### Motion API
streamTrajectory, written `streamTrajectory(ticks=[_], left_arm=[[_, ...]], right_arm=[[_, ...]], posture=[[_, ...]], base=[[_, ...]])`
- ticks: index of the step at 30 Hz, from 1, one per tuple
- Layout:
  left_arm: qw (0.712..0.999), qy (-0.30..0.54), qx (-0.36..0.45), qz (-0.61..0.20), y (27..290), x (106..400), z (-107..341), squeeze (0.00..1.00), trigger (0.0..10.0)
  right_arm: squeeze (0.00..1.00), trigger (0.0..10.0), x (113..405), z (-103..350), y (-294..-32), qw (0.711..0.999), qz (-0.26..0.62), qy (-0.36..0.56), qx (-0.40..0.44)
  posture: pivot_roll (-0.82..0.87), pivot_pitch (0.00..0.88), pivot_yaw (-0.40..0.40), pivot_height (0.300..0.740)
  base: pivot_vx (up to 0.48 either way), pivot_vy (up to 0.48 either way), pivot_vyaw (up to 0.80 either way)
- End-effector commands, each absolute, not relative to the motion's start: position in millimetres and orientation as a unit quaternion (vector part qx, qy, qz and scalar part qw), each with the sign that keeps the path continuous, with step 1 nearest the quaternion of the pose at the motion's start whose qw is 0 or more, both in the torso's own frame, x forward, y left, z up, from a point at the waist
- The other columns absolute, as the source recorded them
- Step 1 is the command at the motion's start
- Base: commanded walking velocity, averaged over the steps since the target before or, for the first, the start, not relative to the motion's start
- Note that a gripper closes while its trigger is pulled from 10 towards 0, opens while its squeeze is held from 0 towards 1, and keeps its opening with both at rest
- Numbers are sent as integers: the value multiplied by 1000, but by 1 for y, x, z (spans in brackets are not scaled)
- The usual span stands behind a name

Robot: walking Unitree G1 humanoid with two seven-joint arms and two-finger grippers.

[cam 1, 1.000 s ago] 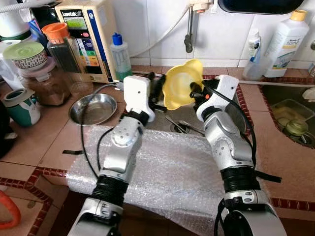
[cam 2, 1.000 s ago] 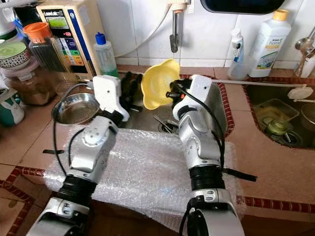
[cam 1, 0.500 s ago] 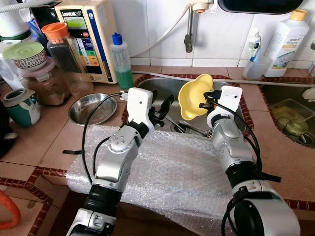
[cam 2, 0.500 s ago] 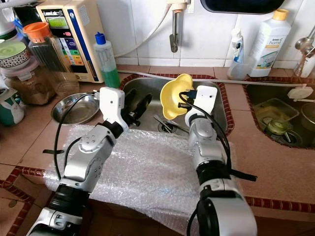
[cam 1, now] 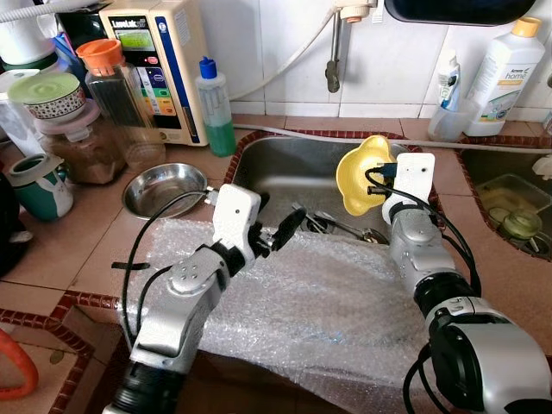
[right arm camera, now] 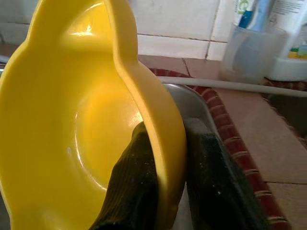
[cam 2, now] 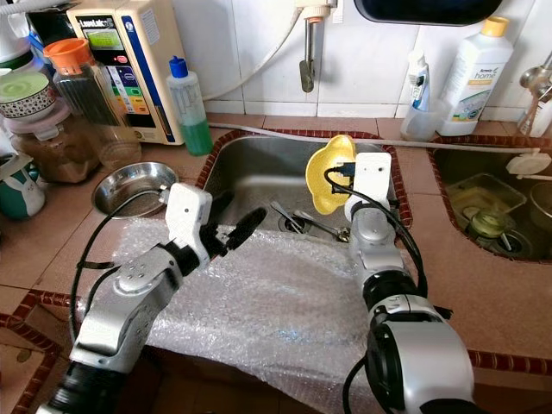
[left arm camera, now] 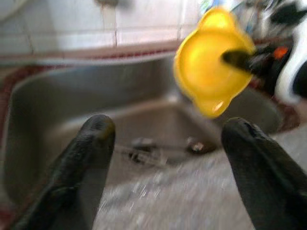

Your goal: Kitchen organization

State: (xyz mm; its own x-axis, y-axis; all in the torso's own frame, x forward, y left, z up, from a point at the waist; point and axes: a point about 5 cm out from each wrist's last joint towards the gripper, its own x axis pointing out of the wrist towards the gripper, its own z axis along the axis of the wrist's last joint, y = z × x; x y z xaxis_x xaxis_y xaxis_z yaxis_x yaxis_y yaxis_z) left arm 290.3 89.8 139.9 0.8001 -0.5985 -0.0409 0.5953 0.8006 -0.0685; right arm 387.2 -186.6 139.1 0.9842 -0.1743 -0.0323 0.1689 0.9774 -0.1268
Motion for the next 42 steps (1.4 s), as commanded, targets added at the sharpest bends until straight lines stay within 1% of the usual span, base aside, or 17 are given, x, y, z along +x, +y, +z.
streamTrajectory(ticks=[1,3,4,5,16,27,30,31,33,38,42], left_arm=[[950,26,-24,-309,95,290,145,1000,10000],[952,29,-19,-305,98,289,144,1000,10000],[952,31,-19,-305,99,288,143,1000,10000],[952,32,-18,-304,99,288,143,1000,10000],[954,35,-10,-299,95,289,143,1000,10000],[955,38,-16,-292,96,293,145,1000,10000],[956,38,-15,-292,96,294,145,1000,10000],[956,38,-14,-292,96,294,145,1000,10000],[956,38,-12,-291,96,294,145,1000,10000],[957,37,-10,-289,96,296,146,1000,10000],[957,37,-10,-288,96,297,146,1000,10000]], right_arm=[[0,10000,390,146,-185,994,-87,9,-62],[0,10000,389,143,-187,994,-88,16,-59],[949,10000,388,141,-188,995,-90,18,-47],[1000,10000,388,141,-188,995,-90,19,-45],[1000,10000,386,133,-184,996,-79,30,-31],[1000,10000,377,116,-189,996,-74,52,-21],[1000,10000,377,112,-185,996,-49,68,-4],[1000,10000,377,107,-179,995,-22,92,8],[1000,10000,377,102,-173,993,3,120,22],[1000,10000,375,95,-165,984,49,167,40],[1000,10000,378,101,-165,985,58,155,49]], posture=[[190,15,85,740],[192,14,85,740],[192,14,85,740],[192,14,85,740],[180,13,92,740],[171,16,97,740],[171,16,98,740],[170,15,99,740],[169,15,99,740],[168,12,98,740],[165,13,96,740]], base=[[0,0,0],[0,0,0],[0,0,0],[0,0,0],[0,0,0],[0,0,0],[0,0,0],[0,0,0],[0,0,0],[0,0,0],[0,0,0]])
